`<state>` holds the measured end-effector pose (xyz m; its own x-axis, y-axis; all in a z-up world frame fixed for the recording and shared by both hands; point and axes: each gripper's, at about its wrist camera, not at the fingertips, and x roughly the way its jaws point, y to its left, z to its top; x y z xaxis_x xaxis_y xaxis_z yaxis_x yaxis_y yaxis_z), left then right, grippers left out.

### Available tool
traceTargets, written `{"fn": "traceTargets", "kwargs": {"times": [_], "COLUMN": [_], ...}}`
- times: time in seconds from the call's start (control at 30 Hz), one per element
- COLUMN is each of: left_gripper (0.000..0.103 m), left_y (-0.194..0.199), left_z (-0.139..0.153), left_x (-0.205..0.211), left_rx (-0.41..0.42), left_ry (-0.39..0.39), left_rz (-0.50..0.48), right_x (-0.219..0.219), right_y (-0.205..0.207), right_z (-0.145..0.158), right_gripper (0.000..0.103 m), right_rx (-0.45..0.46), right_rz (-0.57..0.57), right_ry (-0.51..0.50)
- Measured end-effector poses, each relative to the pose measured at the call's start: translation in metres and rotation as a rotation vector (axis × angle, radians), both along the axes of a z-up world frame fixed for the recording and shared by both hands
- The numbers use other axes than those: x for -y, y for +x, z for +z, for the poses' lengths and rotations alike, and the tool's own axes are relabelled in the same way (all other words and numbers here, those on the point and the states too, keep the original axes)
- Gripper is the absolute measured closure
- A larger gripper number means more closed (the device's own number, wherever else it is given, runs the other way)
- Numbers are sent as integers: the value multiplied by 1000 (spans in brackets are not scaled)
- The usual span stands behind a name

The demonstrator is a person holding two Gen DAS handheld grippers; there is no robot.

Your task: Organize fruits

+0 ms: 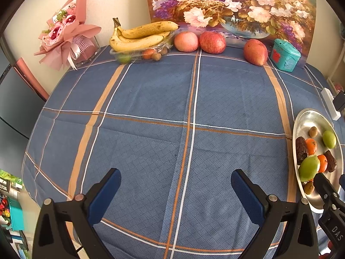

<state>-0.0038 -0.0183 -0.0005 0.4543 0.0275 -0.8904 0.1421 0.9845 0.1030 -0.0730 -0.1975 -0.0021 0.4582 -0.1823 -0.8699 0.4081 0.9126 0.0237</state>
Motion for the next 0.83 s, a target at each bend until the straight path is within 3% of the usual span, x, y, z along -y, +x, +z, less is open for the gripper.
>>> {"fn": "traceTargets", "kwargs": {"times": [0.83], "left_gripper": [0], "left_y": [2], "left_z": [1], "left_x": [-6], "left_rx": [9], "left_ry": [24], "left_rz": [27], "right_x": [2], "right_y": [0], "right_z": [-2], "right_gripper": [7], "right_rx": [-8], "right_rz": [-7], "right_ry": [6]}}
